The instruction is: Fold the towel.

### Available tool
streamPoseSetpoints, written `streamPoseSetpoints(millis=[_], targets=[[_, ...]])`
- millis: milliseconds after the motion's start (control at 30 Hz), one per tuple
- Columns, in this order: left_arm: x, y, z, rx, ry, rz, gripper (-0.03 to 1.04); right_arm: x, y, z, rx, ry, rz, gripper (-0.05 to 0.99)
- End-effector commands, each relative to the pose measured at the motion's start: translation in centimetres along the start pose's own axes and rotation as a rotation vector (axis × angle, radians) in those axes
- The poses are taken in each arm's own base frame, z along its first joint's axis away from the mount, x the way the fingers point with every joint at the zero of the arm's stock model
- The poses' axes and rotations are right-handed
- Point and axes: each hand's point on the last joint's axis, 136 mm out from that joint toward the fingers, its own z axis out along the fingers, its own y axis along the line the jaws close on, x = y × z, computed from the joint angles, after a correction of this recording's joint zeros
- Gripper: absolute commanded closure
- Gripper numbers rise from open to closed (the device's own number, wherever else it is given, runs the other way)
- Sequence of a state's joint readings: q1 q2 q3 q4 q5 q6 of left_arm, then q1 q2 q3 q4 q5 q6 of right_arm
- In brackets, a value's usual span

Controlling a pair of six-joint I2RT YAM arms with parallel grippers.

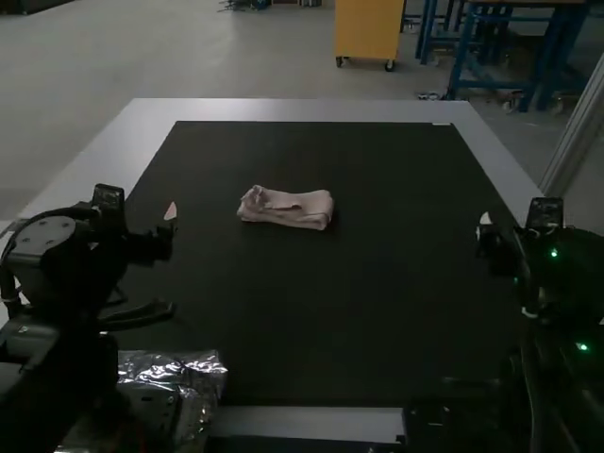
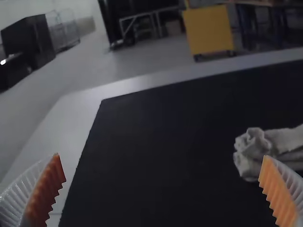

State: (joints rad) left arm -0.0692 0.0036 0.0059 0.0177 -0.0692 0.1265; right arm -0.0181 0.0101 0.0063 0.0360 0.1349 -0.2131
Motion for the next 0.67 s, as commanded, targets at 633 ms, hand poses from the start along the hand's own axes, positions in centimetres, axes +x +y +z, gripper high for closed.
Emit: streamPoseSetpoints(millis=[633], targets=[[0.3,0.4,0.0,-0.024,0.005,-0.005,0.04,0.9,3.5,-0.4,-0.202,0.021,0.006,0.02]])
